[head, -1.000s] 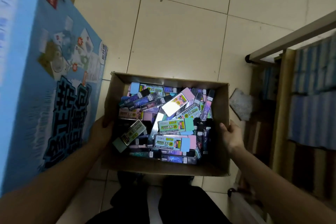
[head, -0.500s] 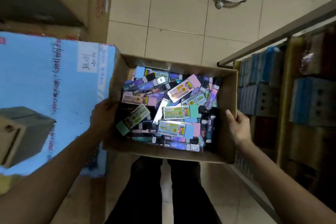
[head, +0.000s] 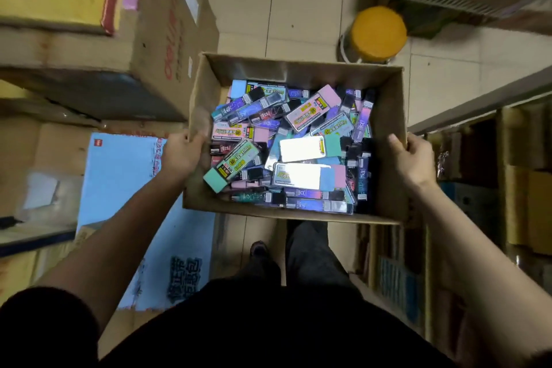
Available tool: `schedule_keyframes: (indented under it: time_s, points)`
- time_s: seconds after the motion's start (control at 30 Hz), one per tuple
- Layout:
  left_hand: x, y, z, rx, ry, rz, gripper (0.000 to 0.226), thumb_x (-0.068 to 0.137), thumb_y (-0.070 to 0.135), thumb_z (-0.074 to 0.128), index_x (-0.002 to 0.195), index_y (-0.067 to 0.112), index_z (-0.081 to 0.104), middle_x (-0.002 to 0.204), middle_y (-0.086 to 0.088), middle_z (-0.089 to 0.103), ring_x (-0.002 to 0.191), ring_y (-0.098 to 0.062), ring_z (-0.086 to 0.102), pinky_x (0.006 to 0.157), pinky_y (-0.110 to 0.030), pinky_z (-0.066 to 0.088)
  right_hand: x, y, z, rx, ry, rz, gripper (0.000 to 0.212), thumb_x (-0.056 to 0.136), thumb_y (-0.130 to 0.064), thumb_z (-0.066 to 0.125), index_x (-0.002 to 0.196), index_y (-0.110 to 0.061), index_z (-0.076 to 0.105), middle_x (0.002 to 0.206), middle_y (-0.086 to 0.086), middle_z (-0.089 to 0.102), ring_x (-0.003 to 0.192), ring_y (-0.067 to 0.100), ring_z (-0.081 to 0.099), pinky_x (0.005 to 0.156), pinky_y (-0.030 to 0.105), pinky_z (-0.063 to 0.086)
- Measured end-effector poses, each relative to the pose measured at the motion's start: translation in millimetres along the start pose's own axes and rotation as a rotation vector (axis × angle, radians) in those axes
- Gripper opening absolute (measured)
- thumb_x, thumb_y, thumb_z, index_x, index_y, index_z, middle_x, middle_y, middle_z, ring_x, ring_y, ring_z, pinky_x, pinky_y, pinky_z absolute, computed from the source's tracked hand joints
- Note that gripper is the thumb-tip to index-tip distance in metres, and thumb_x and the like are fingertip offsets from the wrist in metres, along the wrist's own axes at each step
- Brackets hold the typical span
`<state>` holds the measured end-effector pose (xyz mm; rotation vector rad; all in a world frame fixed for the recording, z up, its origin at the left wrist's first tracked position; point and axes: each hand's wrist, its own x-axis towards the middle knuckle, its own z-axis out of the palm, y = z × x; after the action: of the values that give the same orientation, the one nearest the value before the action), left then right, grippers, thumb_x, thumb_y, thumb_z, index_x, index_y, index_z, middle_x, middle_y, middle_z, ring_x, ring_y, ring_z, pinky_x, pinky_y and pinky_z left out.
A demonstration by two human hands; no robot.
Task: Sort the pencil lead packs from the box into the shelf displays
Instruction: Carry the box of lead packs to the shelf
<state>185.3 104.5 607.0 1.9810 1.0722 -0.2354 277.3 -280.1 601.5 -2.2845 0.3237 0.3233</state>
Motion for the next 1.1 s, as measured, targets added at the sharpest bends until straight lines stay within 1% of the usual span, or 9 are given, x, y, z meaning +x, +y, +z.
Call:
schedule_keyframes:
  time_s: [0.1, 0.2, 0.47, 0.6, 0.73, 0.83, 0.9, 1.0, 1.1]
  points:
    - [28, 44, -2, -0.088, 0.027, 0.018, 0.022, 0.093, 0.024, 0.055, 0.084, 0.005, 0.062, 0.069, -0.01, 0.06, 0.071, -0.023, 0.054, 0.058, -0.031, 0.042, 53, -34, -7, 0.001, -0.029, -0.033, 0.028, 0.095, -0.029, 0.052, 0.09, -0.003, 0.061, 0.078, 0.014, 0.06, 0.074, 0.022, 0.049, 0.068, 0.036, 0.042]
    - [55, 87, -6, -0.114, 0.09, -0.004, 0.022, 0.093, 0.021, 0.056, 0.092, 0.002, 0.066, 0.077, -0.012, 0.061, 0.075, -0.023, 0.056, 0.066, -0.035, 0.046, 106, -71, -15, -0.022, -0.04, -0.064, 0.025, 0.094, -0.028, 0.053, 0.082, -0.006, 0.058, 0.07, 0.009, 0.054, 0.069, 0.021, 0.045, 0.063, 0.033, 0.037]
    - [146, 175, -19, -0.176, 0.171, -0.02, 0.016, 0.091, 0.026, 0.059, 0.084, 0.013, 0.062, 0.076, -0.012, 0.061, 0.067, -0.022, 0.053, 0.061, -0.031, 0.039, 237, -177, -13, -0.033, -0.053, -0.151, 0.023, 0.094, -0.028, 0.053, 0.095, -0.01, 0.066, 0.076, 0.007, 0.06, 0.072, 0.019, 0.05, 0.068, 0.04, 0.046]
    - [209, 216, -29, -0.172, 0.209, -0.006, 0.023, 0.088, 0.032, 0.06, 0.075, 0.014, 0.061, 0.074, -0.017, 0.064, 0.055, -0.023, 0.051, 0.054, -0.032, 0.038, 301, -219, 5, -0.029, -0.041, -0.13, 0.026, 0.094, -0.03, 0.053, 0.106, -0.01, 0.065, 0.095, 0.016, 0.07, 0.082, 0.026, 0.058, 0.076, 0.042, 0.048]
    - [280, 257, -43, -0.133, 0.178, 0.013, 0.03, 0.083, 0.041, 0.058, 0.074, 0.013, 0.063, 0.078, -0.023, 0.066, 0.074, -0.042, 0.063, 0.064, -0.043, 0.049, 357, -264, 20, 0.01, -0.046, -0.114, 0.025, 0.095, -0.027, 0.053, 0.109, -0.01, 0.064, 0.09, 0.008, 0.069, 0.079, 0.021, 0.059, 0.076, 0.038, 0.048]
    - [329, 301, -55, -0.092, 0.148, 0.027, 0.023, 0.086, 0.035, 0.06, 0.076, 0.014, 0.064, 0.075, -0.013, 0.064, 0.081, -0.037, 0.065, 0.067, -0.039, 0.049, 399, -302, 28, 0.002, -0.011, -0.123, 0.019, 0.095, -0.025, 0.054, 0.098, -0.01, 0.065, 0.065, -0.009, 0.056, 0.056, 0.004, 0.046, 0.055, 0.025, 0.041]
    - [360, 330, -62, -0.133, 0.151, 0.048, 0.019, 0.087, 0.025, 0.061, 0.076, 0.011, 0.063, 0.074, -0.013, 0.063, 0.083, -0.037, 0.065, 0.061, -0.034, 0.043, 424, -329, 32, -0.015, 0.008, -0.141, 0.014, 0.094, -0.025, 0.054, 0.095, -0.015, 0.065, 0.065, -0.01, 0.055, 0.057, 0.004, 0.046, 0.051, 0.016, 0.036]
    - [405, 368, -71, -0.12, 0.153, 0.062, 0.024, 0.089, 0.021, 0.059, 0.09, -0.002, 0.065, 0.09, -0.025, 0.066, 0.09, -0.041, 0.062, 0.072, -0.041, 0.046, 466, -366, 39, -0.035, 0.002, -0.126, 0.02, 0.094, -0.028, 0.054, 0.104, -0.014, 0.065, 0.081, -0.001, 0.062, 0.075, 0.018, 0.057, 0.06, 0.026, 0.04]
    - [451, 400, -77, -0.107, 0.166, 0.085, 0.03, 0.091, 0.022, 0.059, 0.093, -0.007, 0.066, 0.093, -0.029, 0.066, 0.092, -0.043, 0.062, 0.075, -0.046, 0.048, 516, -403, 47, -0.075, -0.014, -0.12, 0.024, 0.094, -0.032, 0.054, 0.102, -0.012, 0.065, 0.083, 0.006, 0.065, 0.079, 0.025, 0.059, 0.07, 0.035, 0.046]
